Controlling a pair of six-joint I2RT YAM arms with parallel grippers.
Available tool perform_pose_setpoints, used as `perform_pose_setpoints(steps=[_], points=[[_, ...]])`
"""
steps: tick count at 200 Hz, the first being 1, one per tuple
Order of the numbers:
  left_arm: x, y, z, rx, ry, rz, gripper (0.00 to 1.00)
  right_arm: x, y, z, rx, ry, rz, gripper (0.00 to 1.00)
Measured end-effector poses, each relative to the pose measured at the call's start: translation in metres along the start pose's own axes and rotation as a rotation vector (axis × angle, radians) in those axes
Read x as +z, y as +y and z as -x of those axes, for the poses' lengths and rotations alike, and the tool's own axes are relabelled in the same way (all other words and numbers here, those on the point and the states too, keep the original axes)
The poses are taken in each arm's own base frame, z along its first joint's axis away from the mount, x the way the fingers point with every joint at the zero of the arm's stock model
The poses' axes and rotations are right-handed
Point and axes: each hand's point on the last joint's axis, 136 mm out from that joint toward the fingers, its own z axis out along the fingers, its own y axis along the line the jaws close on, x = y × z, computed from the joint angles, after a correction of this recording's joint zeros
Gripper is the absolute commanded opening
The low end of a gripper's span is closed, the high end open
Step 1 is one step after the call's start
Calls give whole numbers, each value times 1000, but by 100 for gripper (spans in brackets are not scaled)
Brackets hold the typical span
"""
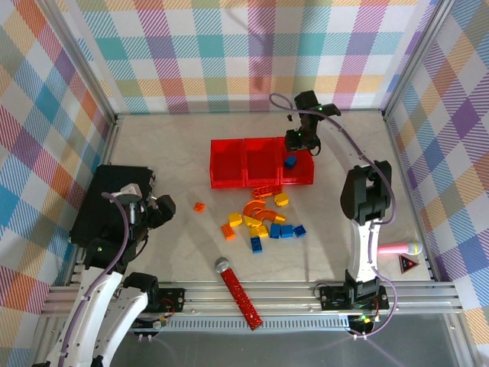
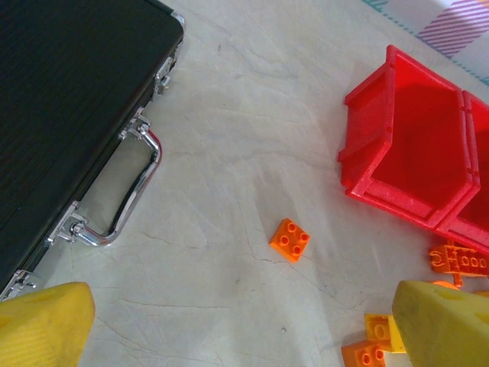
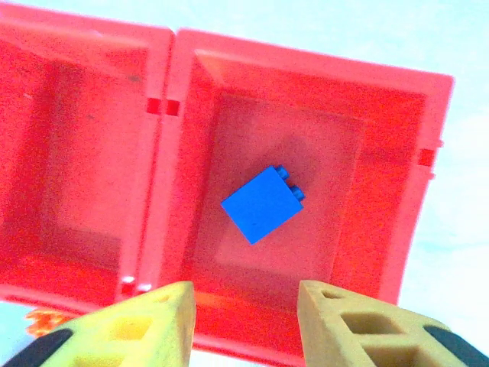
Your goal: Sort the legos into containers by color
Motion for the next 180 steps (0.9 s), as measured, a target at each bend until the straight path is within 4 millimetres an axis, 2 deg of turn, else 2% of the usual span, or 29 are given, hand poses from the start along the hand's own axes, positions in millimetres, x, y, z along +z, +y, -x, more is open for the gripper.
perform_pose_setpoints(steps=[18,41,83,115,138,180], points=[[-2,0,1,0,-7,-5,100,-25,4,0,7,-40,6,41],[-2,-2,0,5,-1,-15,100,-49,15,-17,29,-56,28,41],[1,-7,-5,25,37,-33,100,-75,44,-87,90,-11,96,41],[5,-15,-13,36,86,-68,100,-91,59,-138,132,14,129,41],[3,-26,-22,58,121,-123,100,-100,56,-175,188,34,130,42],[0,-44,-37,117,177,-190,100,-105,46,-224,279,89,112,44]])
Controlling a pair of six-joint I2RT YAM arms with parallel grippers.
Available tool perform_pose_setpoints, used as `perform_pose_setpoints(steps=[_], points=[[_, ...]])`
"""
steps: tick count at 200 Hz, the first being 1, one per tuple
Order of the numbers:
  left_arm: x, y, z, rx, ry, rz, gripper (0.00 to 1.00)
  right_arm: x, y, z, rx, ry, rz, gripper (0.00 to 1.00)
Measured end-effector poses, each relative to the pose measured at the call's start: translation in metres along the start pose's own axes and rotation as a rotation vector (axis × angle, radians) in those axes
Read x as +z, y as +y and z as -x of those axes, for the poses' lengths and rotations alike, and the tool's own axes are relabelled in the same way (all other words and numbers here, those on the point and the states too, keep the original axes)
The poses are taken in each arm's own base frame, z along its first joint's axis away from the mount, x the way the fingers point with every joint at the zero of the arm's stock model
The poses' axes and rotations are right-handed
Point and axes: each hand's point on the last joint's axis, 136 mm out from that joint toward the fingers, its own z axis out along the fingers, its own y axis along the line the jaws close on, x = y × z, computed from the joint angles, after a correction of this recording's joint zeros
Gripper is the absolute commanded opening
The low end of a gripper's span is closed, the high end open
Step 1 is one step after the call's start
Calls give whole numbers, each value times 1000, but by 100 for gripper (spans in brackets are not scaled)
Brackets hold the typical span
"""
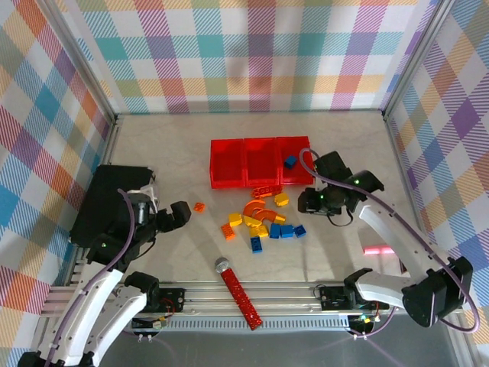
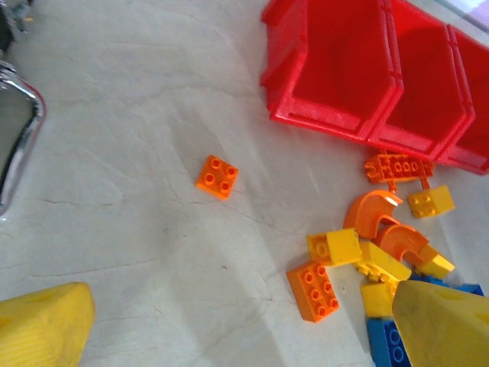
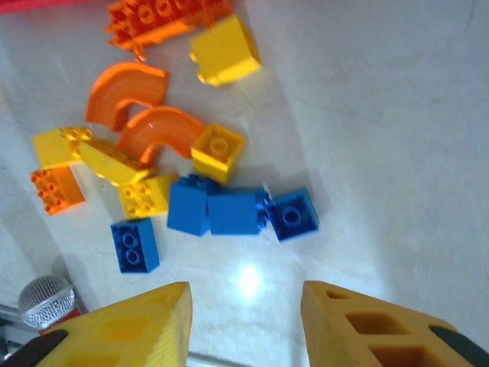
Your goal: Sort the legos into containers by color
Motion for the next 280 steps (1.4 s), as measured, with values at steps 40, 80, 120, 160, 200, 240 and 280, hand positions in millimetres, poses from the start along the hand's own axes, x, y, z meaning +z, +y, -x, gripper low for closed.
perform_pose_setpoints(steps=[40,80,120,160,200,240,280], points=[[5,-3,-6,16,35,0,100,22,-21,-34,45,113,-69,46],[7,-3,-7,19,41,2,100,39,-26,-38,52,171,-110,49],[7,-1,-6,21,36,14,100,52,-25,-36,43,185,-116,53],[8,3,-4,21,24,42,100,72,-33,-49,38,242,-158,54],[7,6,0,23,6,64,100,83,-40,-55,35,269,-193,54],[7,9,2,23,-1,80,100,97,-42,-60,39,297,-210,54],[6,10,4,24,-10,87,100,110,-43,-62,41,316,-222,54]])
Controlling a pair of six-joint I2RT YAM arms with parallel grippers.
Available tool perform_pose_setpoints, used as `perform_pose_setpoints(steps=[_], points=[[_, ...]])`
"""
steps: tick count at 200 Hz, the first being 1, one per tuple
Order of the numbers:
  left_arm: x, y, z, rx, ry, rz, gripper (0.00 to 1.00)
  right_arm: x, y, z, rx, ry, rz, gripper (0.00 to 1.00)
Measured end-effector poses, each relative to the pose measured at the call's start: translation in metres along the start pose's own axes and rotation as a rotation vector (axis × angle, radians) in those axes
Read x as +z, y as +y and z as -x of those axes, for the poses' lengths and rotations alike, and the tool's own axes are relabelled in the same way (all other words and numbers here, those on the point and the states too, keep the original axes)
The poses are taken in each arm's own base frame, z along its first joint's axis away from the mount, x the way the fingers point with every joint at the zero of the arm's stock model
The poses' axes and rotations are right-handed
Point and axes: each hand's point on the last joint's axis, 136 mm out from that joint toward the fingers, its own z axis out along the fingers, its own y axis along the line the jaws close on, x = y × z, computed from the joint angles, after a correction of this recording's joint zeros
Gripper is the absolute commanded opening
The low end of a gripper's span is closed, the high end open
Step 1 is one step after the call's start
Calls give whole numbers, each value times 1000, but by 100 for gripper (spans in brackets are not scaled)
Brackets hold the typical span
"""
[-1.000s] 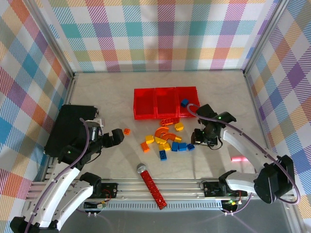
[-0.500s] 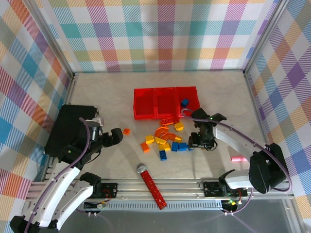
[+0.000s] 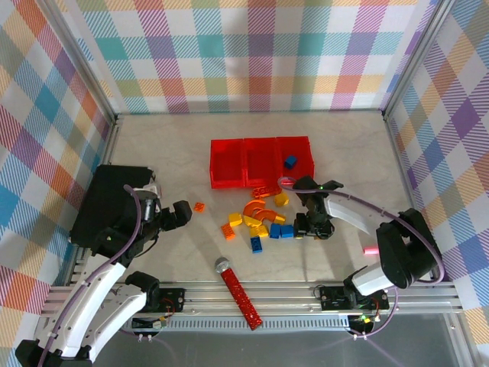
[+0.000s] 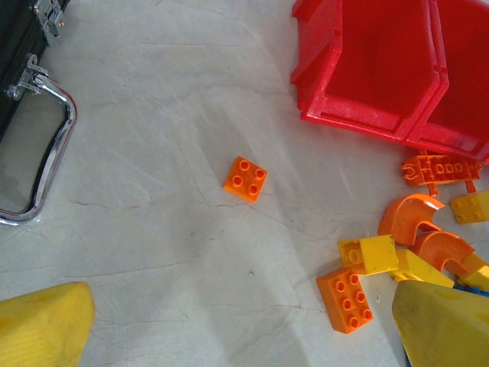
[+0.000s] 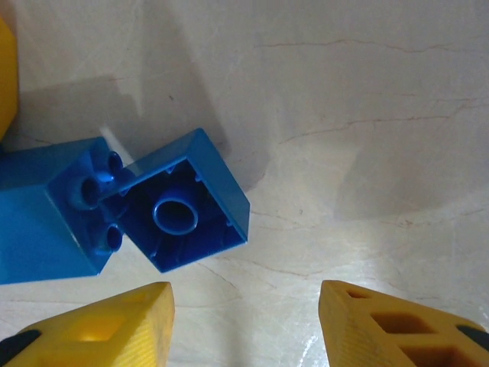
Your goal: Sort the legos into containers by color
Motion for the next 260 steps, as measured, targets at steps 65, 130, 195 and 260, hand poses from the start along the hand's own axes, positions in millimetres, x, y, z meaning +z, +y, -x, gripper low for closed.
perform_pose_setpoints(steps=[65,130,195,260], points=[[-1,0,1,0,-3,-2,100,11,3,5,-1,11,-2,54],[-2,-1,1,3,-4,-2,100,18,7,20,-7,13,-38,53],[-2,-1,1,4,-4,-2,100,18,5,39,-25,-11,-79,49],[-2,-1,1,4,-4,-2,100,15,-2,50,-15,-28,-81,44]])
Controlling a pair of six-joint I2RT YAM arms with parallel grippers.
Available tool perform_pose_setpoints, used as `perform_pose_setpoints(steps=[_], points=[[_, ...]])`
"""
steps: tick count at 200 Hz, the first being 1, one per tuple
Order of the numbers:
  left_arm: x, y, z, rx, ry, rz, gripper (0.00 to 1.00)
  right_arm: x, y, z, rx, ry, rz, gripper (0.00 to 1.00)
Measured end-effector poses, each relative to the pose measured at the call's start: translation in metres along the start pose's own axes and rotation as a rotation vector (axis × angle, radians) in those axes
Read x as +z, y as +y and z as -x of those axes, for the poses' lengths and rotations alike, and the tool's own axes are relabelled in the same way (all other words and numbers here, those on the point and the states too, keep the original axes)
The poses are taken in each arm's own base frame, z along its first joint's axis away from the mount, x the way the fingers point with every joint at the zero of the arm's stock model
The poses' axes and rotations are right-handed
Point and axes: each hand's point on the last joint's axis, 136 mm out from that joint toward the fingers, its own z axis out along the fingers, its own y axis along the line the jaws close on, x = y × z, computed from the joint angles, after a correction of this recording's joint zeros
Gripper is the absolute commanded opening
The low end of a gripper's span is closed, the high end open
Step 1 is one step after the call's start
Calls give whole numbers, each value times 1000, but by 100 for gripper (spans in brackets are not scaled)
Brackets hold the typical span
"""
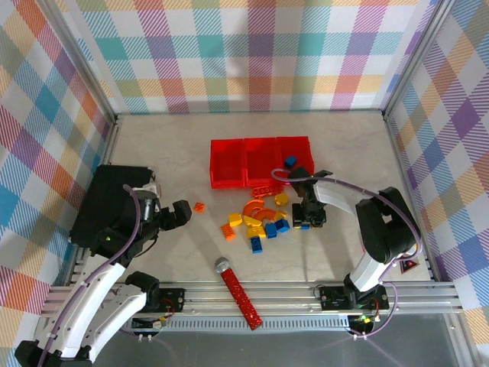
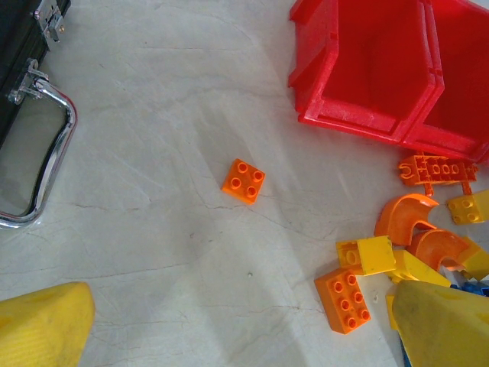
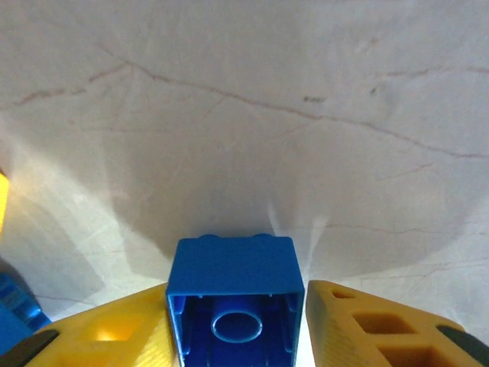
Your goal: Sort the legos into containers by color
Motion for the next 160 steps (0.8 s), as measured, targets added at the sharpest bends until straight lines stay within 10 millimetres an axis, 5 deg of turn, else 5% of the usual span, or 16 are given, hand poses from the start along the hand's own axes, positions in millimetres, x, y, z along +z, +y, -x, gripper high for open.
perform_pose_setpoints(steps=[113,160], points=[[0,0,0,0,0,-1,100,3,0,6,-25,3,-18,29],[0,0,0,0,1,-1,100,-21,6,19,-43,-43,-2,28]])
